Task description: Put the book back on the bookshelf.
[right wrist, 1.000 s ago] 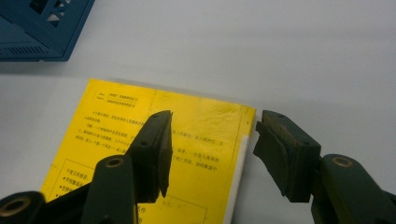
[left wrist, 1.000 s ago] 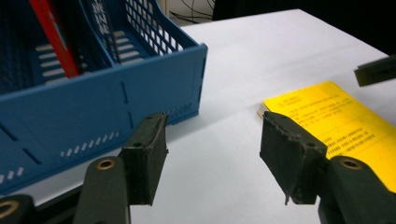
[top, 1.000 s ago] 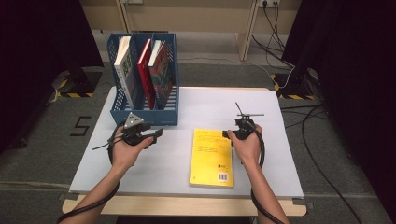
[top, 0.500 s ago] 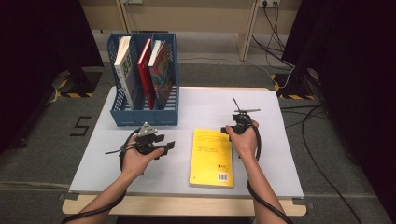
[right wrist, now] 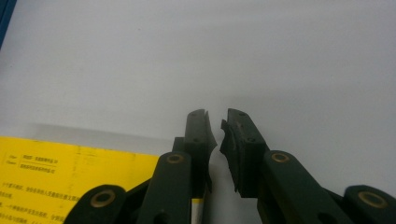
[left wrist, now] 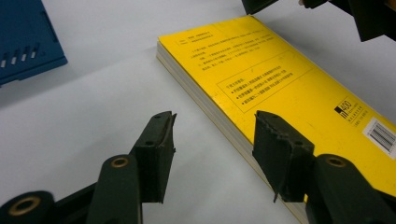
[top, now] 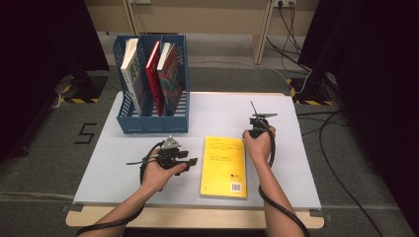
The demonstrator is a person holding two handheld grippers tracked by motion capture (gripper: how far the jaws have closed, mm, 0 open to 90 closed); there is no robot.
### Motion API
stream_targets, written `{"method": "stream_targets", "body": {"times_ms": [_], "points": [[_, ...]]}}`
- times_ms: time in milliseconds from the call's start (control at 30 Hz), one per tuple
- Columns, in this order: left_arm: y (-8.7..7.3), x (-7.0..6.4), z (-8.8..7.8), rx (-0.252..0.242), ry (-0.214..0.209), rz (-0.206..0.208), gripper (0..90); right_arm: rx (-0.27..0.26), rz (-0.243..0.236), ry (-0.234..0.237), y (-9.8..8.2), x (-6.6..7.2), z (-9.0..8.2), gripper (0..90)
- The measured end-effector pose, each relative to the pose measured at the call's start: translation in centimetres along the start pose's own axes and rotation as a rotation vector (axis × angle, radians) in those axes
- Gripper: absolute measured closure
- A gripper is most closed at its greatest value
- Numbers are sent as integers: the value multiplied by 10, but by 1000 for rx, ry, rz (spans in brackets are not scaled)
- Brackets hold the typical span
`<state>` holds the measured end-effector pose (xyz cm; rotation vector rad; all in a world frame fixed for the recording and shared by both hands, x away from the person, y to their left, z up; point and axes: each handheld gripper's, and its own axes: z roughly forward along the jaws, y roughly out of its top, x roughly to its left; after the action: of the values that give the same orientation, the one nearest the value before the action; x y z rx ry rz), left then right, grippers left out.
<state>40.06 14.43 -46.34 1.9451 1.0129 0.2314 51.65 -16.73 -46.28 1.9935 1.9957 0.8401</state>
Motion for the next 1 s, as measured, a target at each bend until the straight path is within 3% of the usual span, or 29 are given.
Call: {"method": "stream_targets", "body": {"times_ms": [633,867,1000], "points": [[-4,-11,8,28,-38,7,484,18,41,36,-14,4,-2,861],[-8,-10,4,39,-43,5,481,23,32,52,-25,11,-7,860],[-10,-9,0,49,-40,9,476,30,-5,50,-31,19,-8,859]]}}
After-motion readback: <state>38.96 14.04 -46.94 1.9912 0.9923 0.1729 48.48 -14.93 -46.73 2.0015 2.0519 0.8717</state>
